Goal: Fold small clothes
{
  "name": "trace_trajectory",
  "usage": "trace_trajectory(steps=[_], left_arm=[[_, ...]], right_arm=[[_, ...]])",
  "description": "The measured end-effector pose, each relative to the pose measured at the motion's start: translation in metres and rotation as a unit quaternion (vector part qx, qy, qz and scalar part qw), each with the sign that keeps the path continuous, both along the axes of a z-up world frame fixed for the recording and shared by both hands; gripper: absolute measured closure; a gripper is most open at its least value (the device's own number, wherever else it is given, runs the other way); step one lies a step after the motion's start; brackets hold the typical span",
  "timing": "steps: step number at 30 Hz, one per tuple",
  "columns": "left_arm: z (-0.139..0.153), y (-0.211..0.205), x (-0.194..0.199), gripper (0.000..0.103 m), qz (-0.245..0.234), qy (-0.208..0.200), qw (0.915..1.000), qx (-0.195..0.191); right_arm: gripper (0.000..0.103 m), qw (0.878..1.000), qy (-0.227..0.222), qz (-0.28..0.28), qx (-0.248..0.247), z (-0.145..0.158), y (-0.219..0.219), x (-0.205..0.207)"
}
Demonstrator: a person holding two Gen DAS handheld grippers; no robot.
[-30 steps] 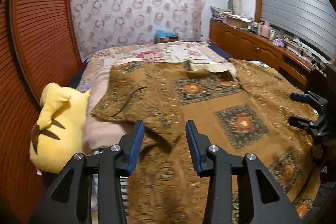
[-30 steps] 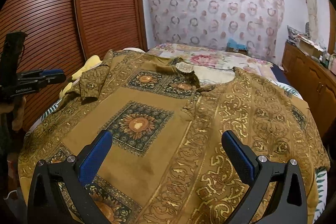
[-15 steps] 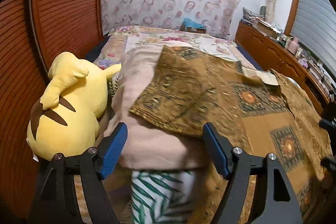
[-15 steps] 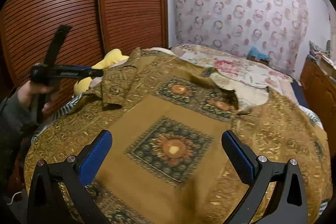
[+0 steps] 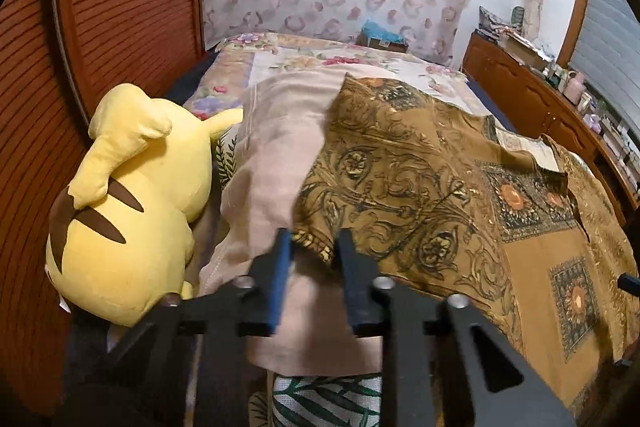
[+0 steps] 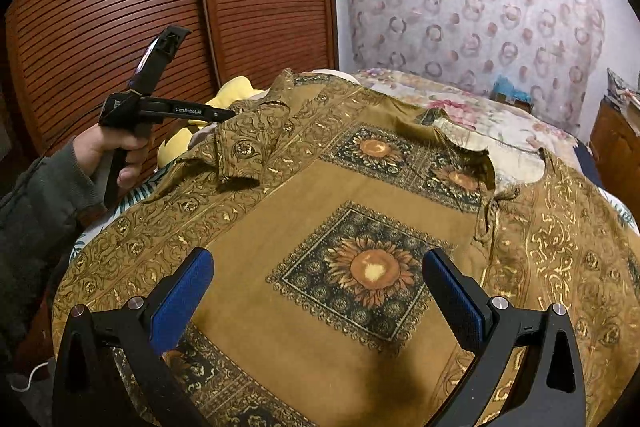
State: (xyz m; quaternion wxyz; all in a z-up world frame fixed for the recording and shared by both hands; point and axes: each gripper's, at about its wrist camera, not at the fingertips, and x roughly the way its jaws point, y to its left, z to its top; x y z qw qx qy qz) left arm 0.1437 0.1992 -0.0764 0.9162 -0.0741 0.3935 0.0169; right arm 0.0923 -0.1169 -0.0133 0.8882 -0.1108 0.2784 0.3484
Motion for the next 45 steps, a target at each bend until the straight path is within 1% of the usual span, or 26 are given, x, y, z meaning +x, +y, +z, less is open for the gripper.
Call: trace_trajectory(steps=[1,3,7,10,17,20,24,27,35,39,41,43,45], left_arm=[[0.002,-0.001,-0.001,0.093,0.001,-0.003,1.0000,-0.001],[0.010,-0.006,-0.006,0.095,-0.003,-0.019,0.9998,0.006],[0.031,-0.023,-0.010,0.095,-0.022,-0.049,0.9985,0.011],[0.052,-0.045,-0.012,0.096,-0.050,-0.071,0.9961,0.014],[0.091,-0.099,0.001,0.096,-0.110,-0.101,0.9887,0.020],[0.100,-0.119,0.012,0.096,-0.126,-0.102,0.9865,0.025],[0.103,-0.135,0.026,0.096,-0.140,-0.097,0.9850,0.027],[0.104,-0.144,0.029,0.096,-0.152,-0.093,0.9838,0.019],[0.111,-0.171,0.030,0.096,-0.175,-0.090,0.9803,0.021],[0.112,-0.176,0.031,0.095,-0.182,-0.086,0.9794,0.017],[0.111,-0.177,0.031,0.085,-0.177,-0.081,0.9807,0.019],[0.110,-0.177,0.031,0.064,-0.173,-0.083,0.9812,0.021],[0.109,-0.173,0.025,0.057,-0.168,-0.089,0.9815,0.021]], right_arm=[[0.000,1.000,0.001,-0.002,0.002,0.002,-0.002,-0.001],[0.000,1.000,0.002,-0.006,0.008,0.004,-0.005,-0.004],[0.000,1.000,0.000,-0.017,0.019,0.006,-0.018,-0.011],[0.000,0.999,-0.002,-0.026,0.026,0.008,-0.029,-0.013],[0.000,0.998,-0.006,-0.050,0.042,0.015,-0.053,-0.010],[0.000,0.997,-0.005,-0.059,0.047,0.015,-0.062,-0.010],[0.000,0.996,-0.002,-0.067,0.050,0.014,-0.069,-0.008],[0.000,0.996,-0.001,-0.072,0.049,0.015,-0.071,-0.009],[0.000,0.996,-0.004,-0.077,0.053,0.020,-0.075,-0.013],[0.000,0.995,-0.004,-0.080,0.053,0.020,-0.078,-0.012],[0.000,0.995,-0.004,-0.081,0.053,0.020,-0.081,-0.011],[0.000,0.995,-0.004,-0.083,0.053,0.020,-0.082,-0.011],[0.000,0.995,-0.002,-0.085,0.054,0.021,-0.083,-0.008]])
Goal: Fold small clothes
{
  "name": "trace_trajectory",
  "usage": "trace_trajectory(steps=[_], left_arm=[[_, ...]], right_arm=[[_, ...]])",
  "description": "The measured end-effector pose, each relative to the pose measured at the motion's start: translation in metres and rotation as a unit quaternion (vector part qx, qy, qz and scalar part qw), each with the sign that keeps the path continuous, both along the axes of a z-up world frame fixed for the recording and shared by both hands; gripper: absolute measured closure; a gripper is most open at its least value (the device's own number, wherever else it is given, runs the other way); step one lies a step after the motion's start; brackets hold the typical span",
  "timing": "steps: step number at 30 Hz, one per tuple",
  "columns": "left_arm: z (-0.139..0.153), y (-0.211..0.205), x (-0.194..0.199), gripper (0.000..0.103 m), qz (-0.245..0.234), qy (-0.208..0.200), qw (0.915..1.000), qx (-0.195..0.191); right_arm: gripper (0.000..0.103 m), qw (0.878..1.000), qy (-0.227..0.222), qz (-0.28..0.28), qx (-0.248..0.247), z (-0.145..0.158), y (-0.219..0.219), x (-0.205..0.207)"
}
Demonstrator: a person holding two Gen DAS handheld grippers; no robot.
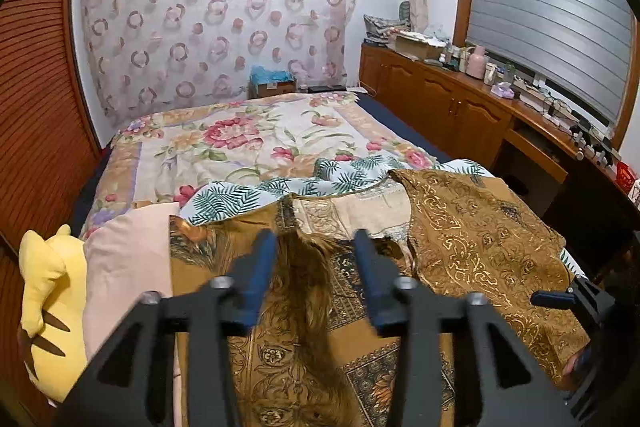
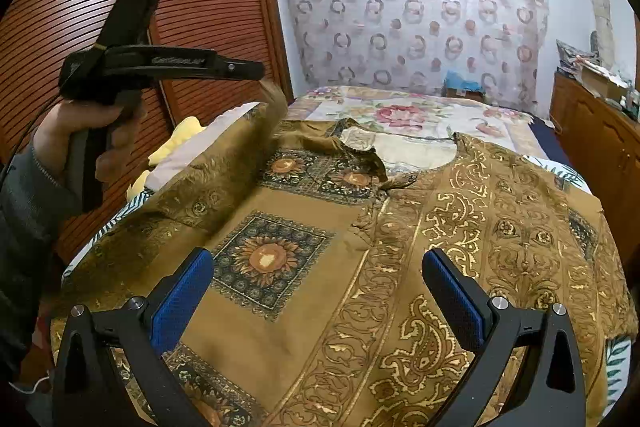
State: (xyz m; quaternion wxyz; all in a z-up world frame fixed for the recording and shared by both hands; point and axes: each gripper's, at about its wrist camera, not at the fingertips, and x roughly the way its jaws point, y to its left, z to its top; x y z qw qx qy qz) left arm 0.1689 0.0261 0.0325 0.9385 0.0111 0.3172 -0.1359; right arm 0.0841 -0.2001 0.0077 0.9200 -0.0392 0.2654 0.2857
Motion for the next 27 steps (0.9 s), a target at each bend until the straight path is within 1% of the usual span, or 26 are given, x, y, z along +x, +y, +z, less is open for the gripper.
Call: trace_trajectory(steps=[2,4,6,9,13,19,27], left_arm=[[-0.002,0.002,-0.006,0.050,-0.001,0.003,1.0000,-0.005],[-0.004,0.005,-0.013,0.030,0.000,-0.001,0.9999,-0.012],[-0.005,0.006,-0.021,0.023,0.002,-0.010,0.9998,-0.020],[-0.011,0.012,-0.037,0.022,0.012,-0.018,0.9994,-0.026],[-0.018,0.014,-0.061,0.022,0.032,-0.037,0.9987,-0.013],[-0.032,0.012,-0.087,0.022,0.034,-0.043,0.9984,-0.013],[-0.043,-0.003,-0.105,0.022,0.032,-0.043,0.9985,-0.009]], right_arm=[[0.000,1.000,0.000,-0.003,0.000,0.000,-0.001,0.001],[0.000,1.000,-0.001,-0.007,0.001,0.000,-0.002,0.001],[0.000,1.000,0.000,-0.010,0.003,-0.001,-0.005,0.002],[0.000,1.000,0.001,-0.015,0.003,-0.002,-0.010,0.003],[0.000,1.000,0.001,-0.023,0.002,-0.002,-0.016,0.003],[0.000,0.999,-0.001,-0.042,0.000,-0.001,-0.034,0.003],[0.000,0.996,-0.016,-0.085,-0.012,0.008,-0.071,-0.001]])
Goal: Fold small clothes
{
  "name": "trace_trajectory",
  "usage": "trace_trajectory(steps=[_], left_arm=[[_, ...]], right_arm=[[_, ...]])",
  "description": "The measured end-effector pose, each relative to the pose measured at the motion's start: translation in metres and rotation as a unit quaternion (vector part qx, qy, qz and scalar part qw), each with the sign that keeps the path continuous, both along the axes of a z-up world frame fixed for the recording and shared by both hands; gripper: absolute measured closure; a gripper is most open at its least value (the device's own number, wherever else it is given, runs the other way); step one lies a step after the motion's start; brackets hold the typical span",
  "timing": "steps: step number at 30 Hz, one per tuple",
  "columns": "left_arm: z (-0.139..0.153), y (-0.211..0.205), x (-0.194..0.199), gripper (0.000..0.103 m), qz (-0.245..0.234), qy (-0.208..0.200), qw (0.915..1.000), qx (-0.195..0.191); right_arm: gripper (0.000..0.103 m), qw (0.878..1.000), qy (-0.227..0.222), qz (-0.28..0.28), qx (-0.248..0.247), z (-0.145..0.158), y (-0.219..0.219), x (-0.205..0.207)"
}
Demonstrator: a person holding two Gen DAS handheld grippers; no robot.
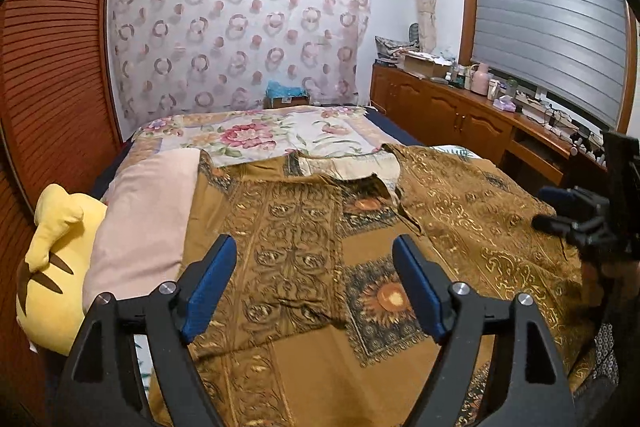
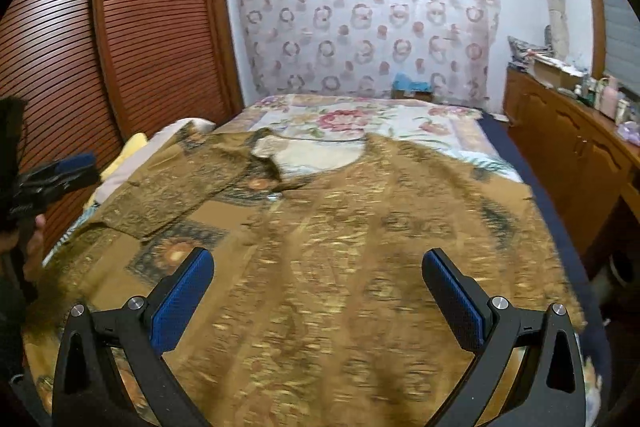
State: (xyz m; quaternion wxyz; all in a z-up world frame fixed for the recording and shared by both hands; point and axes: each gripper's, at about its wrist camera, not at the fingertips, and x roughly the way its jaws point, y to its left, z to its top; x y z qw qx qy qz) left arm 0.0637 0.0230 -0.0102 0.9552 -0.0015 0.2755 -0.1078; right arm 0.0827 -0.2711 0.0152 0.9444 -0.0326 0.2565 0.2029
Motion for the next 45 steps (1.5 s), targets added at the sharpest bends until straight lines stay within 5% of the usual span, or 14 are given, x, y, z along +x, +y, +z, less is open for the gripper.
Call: trace_trajectory(steps=[9,22,35,45], left_arm=[[-0.010,-0.023,-0.009,0.022,-0.018,0.004,0.9998,0.005],[-0.023,-0.053,-0.015,0.022,-0.049,0.019,0.9986,0.005],[-0.037,-0.069,-0.014,0.022,-0.070,0.044,0.9966,0.003],[-0.041,-0.073,-0.014,0.022,-0.072,0.050,0.9961,0.010]], right_arm=[[0.003,0.998,0.003,-0.060,-0.022,0.002,-0.048,0.003],[0.027,0.989,0.061,-0.124,-0.052,-0.004,-0.091,0.032],[0.045,0.983,0.135,-0.123,0.003,0.002,-0.101,0.058],[0.063,0.984,0.139,-0.107,-0.023,0.000,-0.112,0.053]])
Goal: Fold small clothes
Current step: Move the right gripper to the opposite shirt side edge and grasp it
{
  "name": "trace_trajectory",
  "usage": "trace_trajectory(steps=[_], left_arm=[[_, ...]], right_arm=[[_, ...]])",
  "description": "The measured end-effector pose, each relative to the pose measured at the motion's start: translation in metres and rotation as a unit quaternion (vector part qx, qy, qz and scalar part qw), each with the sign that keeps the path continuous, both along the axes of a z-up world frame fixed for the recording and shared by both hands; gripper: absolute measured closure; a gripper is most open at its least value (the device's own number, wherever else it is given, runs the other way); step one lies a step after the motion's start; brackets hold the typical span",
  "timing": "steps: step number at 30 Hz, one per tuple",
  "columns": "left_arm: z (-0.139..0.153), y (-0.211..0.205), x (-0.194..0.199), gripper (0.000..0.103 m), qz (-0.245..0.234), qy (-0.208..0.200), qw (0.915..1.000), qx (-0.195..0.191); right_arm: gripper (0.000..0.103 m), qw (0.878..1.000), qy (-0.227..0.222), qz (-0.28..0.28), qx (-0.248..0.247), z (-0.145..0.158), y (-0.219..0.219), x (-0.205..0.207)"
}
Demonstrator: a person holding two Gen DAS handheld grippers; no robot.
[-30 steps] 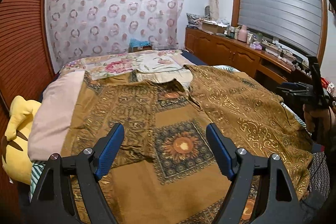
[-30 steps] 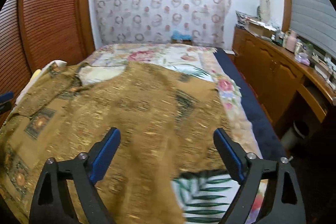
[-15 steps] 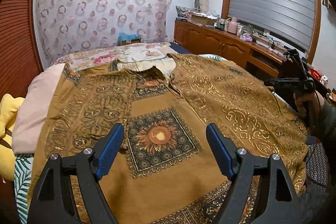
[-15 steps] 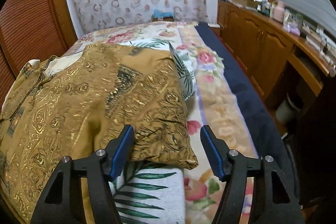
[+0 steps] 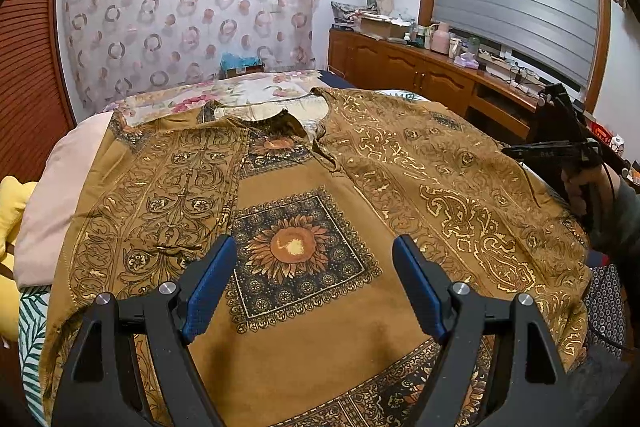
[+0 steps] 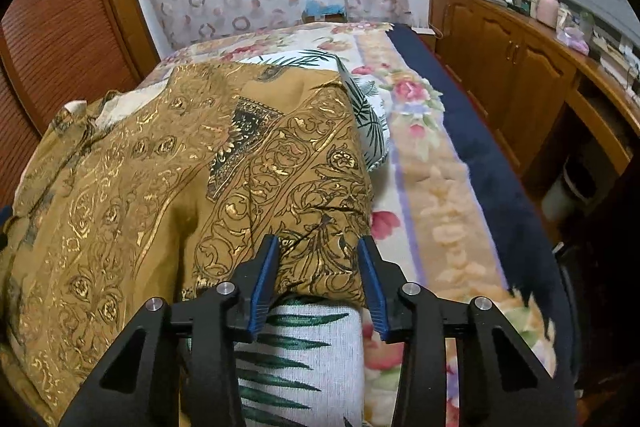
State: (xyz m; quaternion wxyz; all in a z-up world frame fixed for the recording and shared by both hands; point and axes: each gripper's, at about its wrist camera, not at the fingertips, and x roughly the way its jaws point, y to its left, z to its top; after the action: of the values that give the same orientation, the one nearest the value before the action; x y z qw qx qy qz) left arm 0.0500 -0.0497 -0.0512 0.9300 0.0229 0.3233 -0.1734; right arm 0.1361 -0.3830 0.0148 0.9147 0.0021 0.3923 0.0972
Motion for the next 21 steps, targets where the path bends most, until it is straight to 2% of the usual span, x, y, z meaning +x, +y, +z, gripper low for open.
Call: trace_trajectory(steps=[3,5,6,11,15,21], left_arm=[[0.000,0.000,0.000,0.022,0.000,0.000,1.0000,0.001],[0.000,0.000,0.000,0.022,0.000,-0.001,1.0000,0.003],[0.000,0.000,0.000,0.022,0.000,0.000,1.0000,0.003],[0.000,0.000,0.000,0.022,0.002,-0.002,1.0000,0.003],[-0.001,0.001,0.001,0.022,0.005,-0.001,1.0000,0.003],[-0.002,0.002,0.001,0.022,0.008,-0.002,1.0000,0.004]], right_arm=[[0.066,1.000,-0.007,0.002,-0.024,-0.002,0.004,-0.006],[0.078,0.999,-0.015,0.001,-0.048,0.001,0.008,-0.008],[0.092,0.998,-0.017,0.001,-0.061,0.002,0.013,-0.009],[0.098,0.996,-0.038,-0.002,-0.086,0.008,0.023,-0.014],[0.098,0.993,-0.094,-0.002,-0.070,0.035,0.036,-0.028],[0.098,0.983,-0.154,0.068,-0.071,0.062,0.091,-0.060]])
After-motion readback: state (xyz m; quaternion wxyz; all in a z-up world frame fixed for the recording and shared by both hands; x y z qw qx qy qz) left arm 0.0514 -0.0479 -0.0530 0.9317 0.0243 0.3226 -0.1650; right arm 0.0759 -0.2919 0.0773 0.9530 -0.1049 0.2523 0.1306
